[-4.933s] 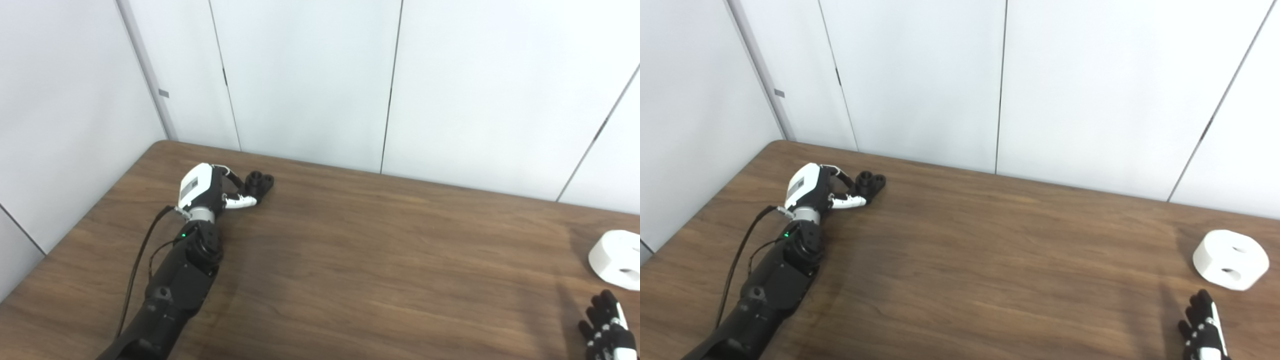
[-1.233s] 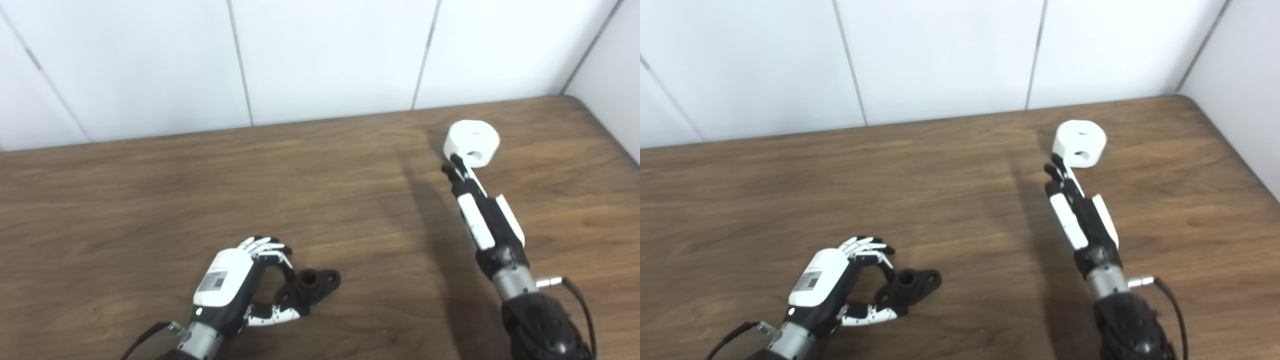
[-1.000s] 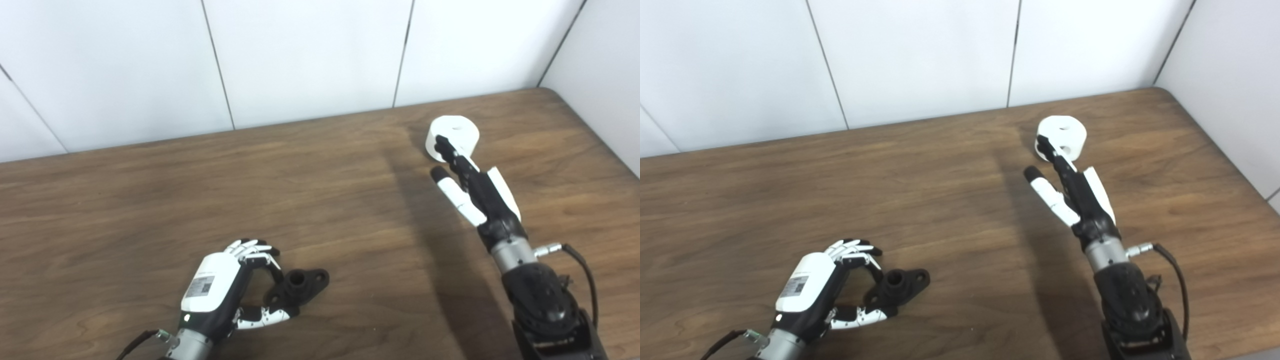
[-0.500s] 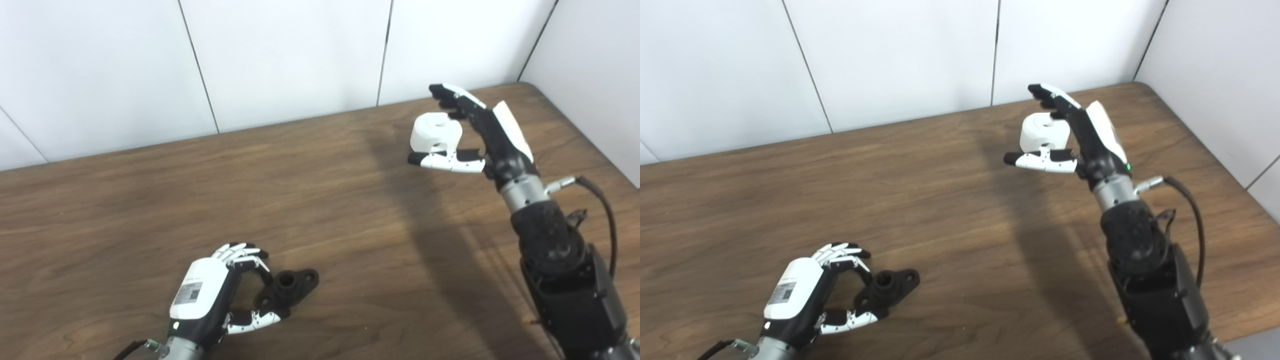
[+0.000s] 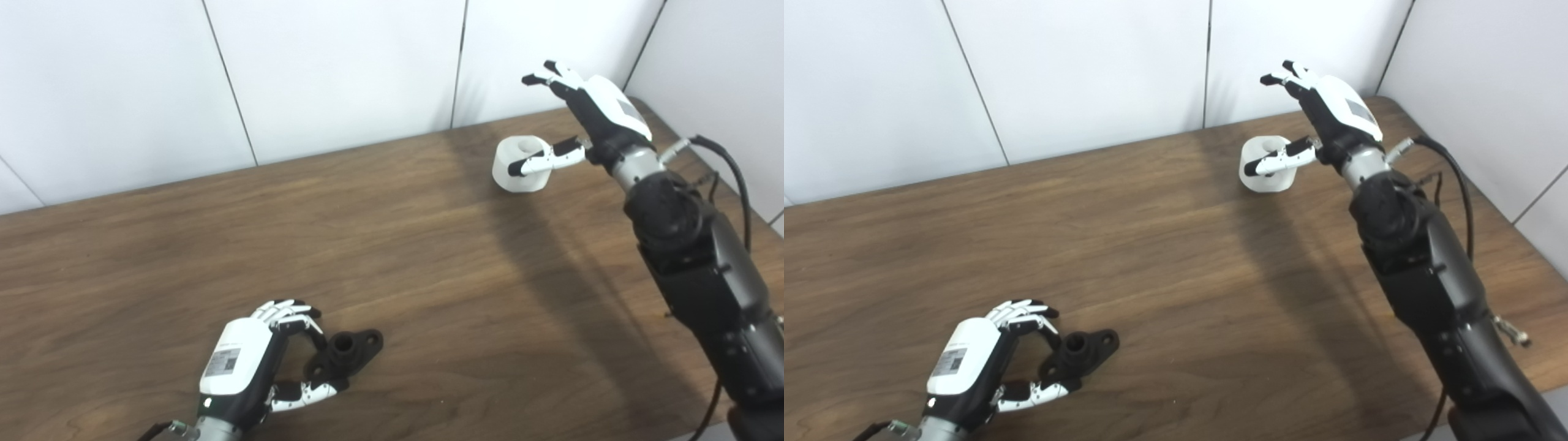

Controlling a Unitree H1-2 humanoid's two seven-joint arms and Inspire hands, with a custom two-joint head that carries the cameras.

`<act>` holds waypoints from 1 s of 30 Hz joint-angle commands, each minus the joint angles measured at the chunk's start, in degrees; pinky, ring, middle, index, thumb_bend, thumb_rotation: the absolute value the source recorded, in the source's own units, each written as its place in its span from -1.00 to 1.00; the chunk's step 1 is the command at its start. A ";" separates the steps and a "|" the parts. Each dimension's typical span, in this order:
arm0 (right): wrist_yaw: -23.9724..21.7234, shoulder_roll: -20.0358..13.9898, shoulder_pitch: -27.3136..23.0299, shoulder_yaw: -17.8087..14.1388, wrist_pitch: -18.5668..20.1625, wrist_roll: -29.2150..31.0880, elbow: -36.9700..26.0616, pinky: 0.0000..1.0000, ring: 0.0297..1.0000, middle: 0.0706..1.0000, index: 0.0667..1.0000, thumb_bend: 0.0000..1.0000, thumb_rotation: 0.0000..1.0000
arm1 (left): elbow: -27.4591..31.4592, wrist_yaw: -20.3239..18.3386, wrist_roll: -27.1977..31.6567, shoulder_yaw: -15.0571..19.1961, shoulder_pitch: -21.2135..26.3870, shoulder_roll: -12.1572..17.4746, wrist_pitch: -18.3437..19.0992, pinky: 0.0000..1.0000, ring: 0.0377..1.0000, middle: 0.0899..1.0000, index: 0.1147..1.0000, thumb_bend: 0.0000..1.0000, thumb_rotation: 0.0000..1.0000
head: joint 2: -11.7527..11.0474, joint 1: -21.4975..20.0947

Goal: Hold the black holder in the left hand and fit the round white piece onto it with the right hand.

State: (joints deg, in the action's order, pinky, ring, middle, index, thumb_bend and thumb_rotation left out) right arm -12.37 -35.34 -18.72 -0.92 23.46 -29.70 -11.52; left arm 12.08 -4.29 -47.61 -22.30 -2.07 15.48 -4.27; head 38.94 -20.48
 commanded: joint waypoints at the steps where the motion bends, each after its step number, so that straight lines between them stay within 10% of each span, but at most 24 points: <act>1: -0.65 -2.27 -2.89 -0.05 0.19 -1.11 0.67 1.00 1.00 1.00 0.72 0.90 -0.48 | -2.52 -1.68 -1.62 -0.83 -0.49 0.63 0.61 0.72 0.63 0.45 -0.16 0.05 -0.90 | -0.03 -0.12; 19: -17.01 -7.66 -15.05 7.00 3.45 -10.89 12.86 1.00 1.00 1.00 0.76 0.99 -0.40 | -2.69 -1.30 -1.35 -0.99 -0.36 0.36 0.70 0.71 0.63 0.45 -0.16 0.05 -0.90 | -0.31 -0.05; 30: -19.47 -7.73 -17.19 8.47 3.40 -12.65 16.71 1.00 1.00 1.00 0.69 0.96 -0.36 | -2.36 -1.22 -1.69 -1.15 -0.55 0.34 1.06 0.70 0.62 0.45 -0.16 0.05 -0.90 | -0.66 0.21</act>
State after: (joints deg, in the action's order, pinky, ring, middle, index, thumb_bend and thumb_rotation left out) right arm -31.79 -41.09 -32.16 7.80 26.69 -41.15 5.66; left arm 11.70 -3.32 -47.87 -22.66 -1.84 15.44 -4.30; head 38.23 -20.21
